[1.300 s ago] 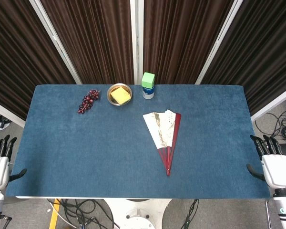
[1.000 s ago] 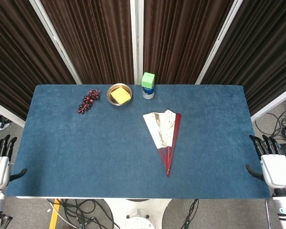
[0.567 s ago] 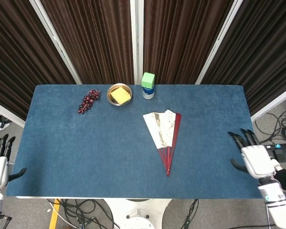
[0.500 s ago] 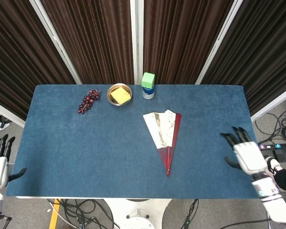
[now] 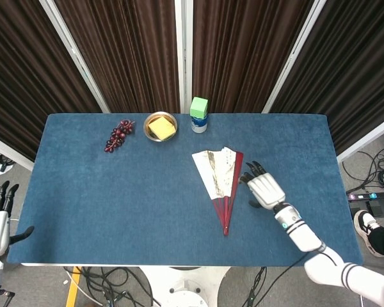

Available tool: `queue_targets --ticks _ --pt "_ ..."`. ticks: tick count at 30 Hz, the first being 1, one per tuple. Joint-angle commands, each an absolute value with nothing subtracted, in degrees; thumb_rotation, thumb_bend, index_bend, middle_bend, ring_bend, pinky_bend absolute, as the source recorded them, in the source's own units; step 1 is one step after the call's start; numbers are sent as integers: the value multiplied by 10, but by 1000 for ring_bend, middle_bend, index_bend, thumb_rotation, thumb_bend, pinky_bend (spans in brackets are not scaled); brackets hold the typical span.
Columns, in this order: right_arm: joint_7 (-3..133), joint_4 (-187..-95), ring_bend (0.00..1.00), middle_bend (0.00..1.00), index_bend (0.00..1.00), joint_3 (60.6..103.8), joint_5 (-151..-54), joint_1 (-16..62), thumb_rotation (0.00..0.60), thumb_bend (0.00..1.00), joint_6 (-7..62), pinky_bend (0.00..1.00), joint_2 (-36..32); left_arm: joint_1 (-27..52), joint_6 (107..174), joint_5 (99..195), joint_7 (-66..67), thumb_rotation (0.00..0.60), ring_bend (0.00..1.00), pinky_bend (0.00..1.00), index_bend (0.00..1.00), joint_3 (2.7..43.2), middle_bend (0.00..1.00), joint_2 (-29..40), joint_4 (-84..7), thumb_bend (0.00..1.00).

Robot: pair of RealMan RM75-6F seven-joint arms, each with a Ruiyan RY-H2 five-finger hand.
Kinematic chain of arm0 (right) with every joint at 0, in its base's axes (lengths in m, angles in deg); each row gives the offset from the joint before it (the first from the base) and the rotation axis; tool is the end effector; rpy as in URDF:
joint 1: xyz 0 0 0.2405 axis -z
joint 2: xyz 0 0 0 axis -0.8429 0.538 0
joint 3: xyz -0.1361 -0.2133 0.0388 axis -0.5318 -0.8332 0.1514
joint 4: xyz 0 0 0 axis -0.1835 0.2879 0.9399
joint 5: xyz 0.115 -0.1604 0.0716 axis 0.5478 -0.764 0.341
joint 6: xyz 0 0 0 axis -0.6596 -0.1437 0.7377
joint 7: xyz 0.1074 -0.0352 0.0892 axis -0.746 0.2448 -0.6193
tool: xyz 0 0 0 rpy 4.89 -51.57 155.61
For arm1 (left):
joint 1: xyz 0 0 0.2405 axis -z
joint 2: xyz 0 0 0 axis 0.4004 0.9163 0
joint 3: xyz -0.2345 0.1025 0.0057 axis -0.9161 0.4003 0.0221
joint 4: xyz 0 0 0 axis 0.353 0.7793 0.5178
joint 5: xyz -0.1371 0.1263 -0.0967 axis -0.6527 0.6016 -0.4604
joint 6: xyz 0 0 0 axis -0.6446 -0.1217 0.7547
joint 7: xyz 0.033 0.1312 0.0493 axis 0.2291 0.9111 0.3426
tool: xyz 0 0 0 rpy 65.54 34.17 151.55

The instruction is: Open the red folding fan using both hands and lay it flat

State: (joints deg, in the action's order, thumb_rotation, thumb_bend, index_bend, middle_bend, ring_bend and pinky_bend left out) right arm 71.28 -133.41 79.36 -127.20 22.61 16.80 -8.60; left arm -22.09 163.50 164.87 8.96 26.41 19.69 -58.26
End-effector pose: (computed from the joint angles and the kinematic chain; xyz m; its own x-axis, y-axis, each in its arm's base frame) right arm -0.2246 -0.3377 -0.0125 0.5985 -0.2006 0.7756 -0.7528 -0.4720 0.4588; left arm -0.3260 0.1674 0.1477 0.4503 -0.0218 0.8926 0.8813 0.1711 -0.4404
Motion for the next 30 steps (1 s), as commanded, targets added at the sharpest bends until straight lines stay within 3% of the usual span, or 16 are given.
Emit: queue_targets --ticks 1,12,22,30 --pt "706 -1264 3 282 376 788 -1281 202 600 78 174 0 -146 -221 1634 1648 89 600 31 138 128 264 96 197 -581 0" --pt "644 -1119 3 298 391 765 -1306 183 600 147 215 0 -237 -222 1638 1647 83 600 31 138 128 262 97 195 -576 0" --pt "580 -988 85 370 470 726 -1347 184 600 353 279 0 -299 -224 1641 1643 74 600 31 138 128 257 96 196 -574 0" --pt "549 -931 195 455 594 702 -1380 164 600 722 321 42 -310 -220 1646 1652 71 600 31 137 128 253 97 202 -573 0"
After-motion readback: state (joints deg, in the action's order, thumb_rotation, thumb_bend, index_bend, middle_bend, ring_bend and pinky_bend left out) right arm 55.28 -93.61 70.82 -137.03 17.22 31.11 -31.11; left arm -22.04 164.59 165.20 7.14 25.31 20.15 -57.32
